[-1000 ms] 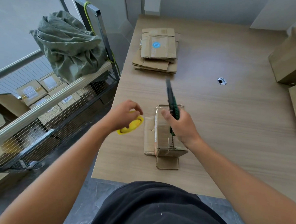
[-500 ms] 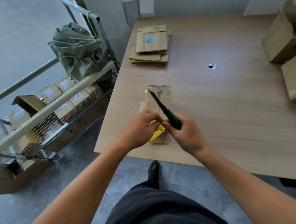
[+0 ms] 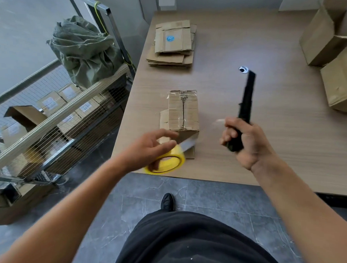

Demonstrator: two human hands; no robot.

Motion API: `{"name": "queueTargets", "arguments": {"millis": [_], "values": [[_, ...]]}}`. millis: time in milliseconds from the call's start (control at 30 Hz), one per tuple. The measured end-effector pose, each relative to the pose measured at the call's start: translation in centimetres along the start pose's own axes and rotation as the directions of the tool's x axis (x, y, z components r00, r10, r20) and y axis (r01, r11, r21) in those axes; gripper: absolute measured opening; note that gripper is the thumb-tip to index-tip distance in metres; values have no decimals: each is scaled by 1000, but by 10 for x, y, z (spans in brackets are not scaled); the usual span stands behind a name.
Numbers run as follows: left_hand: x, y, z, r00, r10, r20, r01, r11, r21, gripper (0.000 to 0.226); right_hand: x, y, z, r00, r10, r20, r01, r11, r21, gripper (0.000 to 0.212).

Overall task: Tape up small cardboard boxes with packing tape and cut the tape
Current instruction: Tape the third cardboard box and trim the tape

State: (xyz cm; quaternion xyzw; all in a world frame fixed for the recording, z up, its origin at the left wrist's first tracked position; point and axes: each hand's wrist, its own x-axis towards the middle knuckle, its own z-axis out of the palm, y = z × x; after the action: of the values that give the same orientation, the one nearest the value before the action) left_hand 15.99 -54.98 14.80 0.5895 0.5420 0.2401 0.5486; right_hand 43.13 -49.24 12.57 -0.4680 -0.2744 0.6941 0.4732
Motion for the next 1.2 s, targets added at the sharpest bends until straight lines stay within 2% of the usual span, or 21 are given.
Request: {"name": "queueTargets", "arguments": {"millis": [100,167,300,400,567,700,800,867,900,933,967,1033,1100,1167,1200], "values": [[16,-3,-52,981,-176,76,129,900,415,16,15,8,2,988,-126,-87,99,959,-264,20],[38,-1,-77,966,-216,140,111,839,532,14,24,21,7,979,-165,-118,116,934,-337,17],[90,-10,-102,970,-144,194,17,843,537,9,49,41,16,949,-179,-260,75,929,-363,16],[119,-25,-106,967,-175,185,65,873,484,10,70,57,15,934,-137,-329,13,935,-354,17],[143,-53,-97,959,-219,180,104,862,497,8,97,82,1,913,13,-407,-172,918,-357,17],[150,-72,-87,954,-265,140,164,853,496,32,113,99,-5,917,121,-380,-271,889,-370,21],[149,-81,-78,973,-227,33,174,822,542,31,118,93,-8,918,163,-362,-335,806,-488,30],[148,-83,-74,974,-227,-10,195,813,548,30,119,77,-9,923,127,-363,-346,685,-641,37],[149,-83,-73,972,-235,-22,208,811,547,30,117,67,-8,930,62,-363,-326,598,-732,38],[148,-83,-72,969,-245,-31,222,809,545,30,114,57,-6,937,-30,-348,-281,528,-801,38],[148,-83,-71,966,-253,-42,235,806,544,29,108,49,-1,945,-118,-306,-207,510,-835,38],[145,-82,-69,964,-257,-72,254,794,552,28,97,37,22,969,-183,-164,-38,546,-837,37],[143,-80,-63,962,-252,-103,266,792,549,29,90,37,52,989,-140,40,107,506,-856,38],[142,-79,-57,959,-250,-133,282,799,531,29,90,51,72,976,-18,217,210,344,-915,39],[140,-78,-55,958,-246,-146,285,795,536,28,91,59,77,969,47,241,224,237,-945,46]]}}
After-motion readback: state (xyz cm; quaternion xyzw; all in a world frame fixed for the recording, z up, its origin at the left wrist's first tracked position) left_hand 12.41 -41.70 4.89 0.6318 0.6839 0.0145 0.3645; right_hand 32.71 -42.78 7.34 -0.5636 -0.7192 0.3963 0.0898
